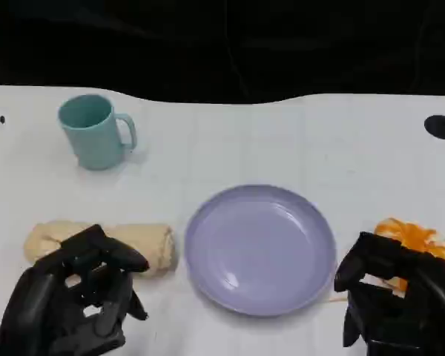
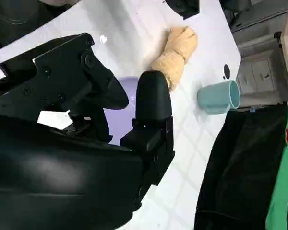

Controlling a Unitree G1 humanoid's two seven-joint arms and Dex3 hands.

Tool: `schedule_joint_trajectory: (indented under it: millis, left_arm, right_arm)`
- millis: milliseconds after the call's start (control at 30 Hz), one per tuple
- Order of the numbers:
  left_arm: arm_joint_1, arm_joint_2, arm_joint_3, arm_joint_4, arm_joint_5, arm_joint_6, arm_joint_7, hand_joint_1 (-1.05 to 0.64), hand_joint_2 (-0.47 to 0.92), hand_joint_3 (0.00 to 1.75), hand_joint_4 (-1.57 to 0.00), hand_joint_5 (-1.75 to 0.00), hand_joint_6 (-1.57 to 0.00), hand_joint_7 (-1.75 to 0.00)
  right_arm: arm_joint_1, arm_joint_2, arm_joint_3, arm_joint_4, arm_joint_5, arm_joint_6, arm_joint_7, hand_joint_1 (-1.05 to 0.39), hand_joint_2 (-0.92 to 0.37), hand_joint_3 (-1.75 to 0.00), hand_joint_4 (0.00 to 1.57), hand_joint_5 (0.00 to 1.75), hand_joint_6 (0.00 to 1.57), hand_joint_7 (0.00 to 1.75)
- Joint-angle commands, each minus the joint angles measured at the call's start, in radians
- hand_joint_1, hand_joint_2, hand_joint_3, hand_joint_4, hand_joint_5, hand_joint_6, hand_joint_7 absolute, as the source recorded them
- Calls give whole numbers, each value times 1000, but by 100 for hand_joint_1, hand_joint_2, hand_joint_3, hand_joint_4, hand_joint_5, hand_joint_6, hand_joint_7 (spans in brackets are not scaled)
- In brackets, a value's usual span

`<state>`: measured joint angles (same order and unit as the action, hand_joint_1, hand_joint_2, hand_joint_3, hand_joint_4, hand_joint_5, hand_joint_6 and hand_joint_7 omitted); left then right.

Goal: Grasp the towel on the left side of the plate with the left hand and place it into the plate.

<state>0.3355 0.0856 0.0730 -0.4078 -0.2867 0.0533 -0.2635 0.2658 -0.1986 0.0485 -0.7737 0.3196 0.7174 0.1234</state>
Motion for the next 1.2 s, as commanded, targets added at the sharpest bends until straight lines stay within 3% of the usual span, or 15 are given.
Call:
schedule_joint_trajectory:
  millis: [33, 433, 933, 1033, 1133, 1200]
  left_arm:
    - [8, 21, 9, -2, 6, -4, -4, -17, 51, 113, -76, -167, -81, -137]
    - [8, 31, 13, -8, 12, -7, -1, -14, 52, 113, -76, -166, -80, -138]
    - [14, 6, 20, -6, 21, -51, 15, -16, 55, 103, -81, -151, -82, -125]
    - [12, 11, 27, -11, 35, -68, 22, -18, 58, 93, -77, -137, -80, -105]
    - [11, 42, 34, -32, 84, -59, 27, -21, 81, 48, -70, -105, -82, -51]
    - [9, 80, 37, -54, 158, -46, 34, -24, 89, 32, -63, -89, -78, -28]
  right_arm:
    - [5, -8, -2, -12, -10, -7, -2, -5, -58, -124, 72, 175, 56, 165]
    - [2, -11, -1, -15, -18, -7, 6, -5, -56, -127, 73, 175, 57, 166]
    - [7, -9, -2, -28, -25, 0, 8, -5, -55, -128, 73, 175, 58, 166]
    - [10, -7, 1, -33, -22, -3, 11, -5, -55, -129, 74, 175, 58, 166]
    - [18, -5, 5, -46, -17, 0, 14, -5, -55, -129, 74, 175, 58, 166]
    - [21, -4, 5, -58, -13, 12, 13, -5, -55, -129, 74, 175, 58, 166]
